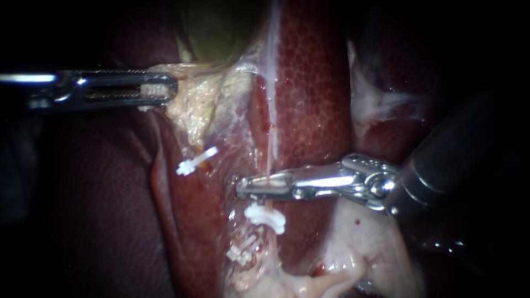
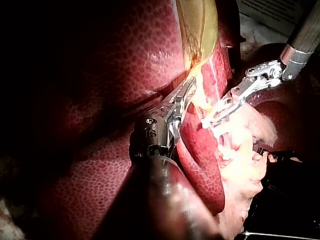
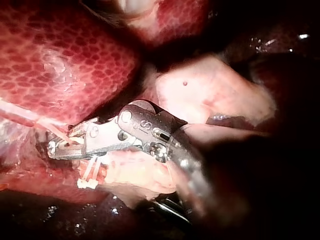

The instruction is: Clipping third clip right tube

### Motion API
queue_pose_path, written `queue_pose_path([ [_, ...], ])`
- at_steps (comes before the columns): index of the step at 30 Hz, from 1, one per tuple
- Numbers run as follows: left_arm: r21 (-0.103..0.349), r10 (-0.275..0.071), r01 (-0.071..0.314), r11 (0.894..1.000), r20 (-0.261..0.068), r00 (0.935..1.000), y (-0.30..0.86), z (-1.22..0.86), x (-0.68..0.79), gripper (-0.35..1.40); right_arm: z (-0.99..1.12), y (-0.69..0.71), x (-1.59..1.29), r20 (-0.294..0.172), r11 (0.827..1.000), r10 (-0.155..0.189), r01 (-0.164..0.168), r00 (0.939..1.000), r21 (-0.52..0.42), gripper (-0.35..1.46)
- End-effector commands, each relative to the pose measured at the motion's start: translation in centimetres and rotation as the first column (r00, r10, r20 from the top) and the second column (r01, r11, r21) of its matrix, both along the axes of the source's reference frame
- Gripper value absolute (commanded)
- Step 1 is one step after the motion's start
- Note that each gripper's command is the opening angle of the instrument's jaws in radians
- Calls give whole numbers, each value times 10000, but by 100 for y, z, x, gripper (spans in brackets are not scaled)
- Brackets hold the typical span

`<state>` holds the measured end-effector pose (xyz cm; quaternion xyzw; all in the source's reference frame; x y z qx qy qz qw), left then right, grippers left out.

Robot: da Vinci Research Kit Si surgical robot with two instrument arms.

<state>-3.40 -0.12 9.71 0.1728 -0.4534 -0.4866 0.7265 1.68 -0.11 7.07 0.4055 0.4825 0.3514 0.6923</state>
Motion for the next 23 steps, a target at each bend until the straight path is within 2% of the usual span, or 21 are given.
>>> queue_pose_path([
  [1,1,0,0,10000,0,10000,0,0,0,-27,1,1,-2,-21,10000,0,0,10000,-4,-35],
  [9,0,-1,1,10000,-1,10000,0,0,0,-27,3,2,-5,291,9998,-186,183,9994,94,-35],
  [23,0,-5,5,10000,-3,10000,0,0,-1,-27,5,1,-7,325,9996,-158,150,9993,246,-35],
])
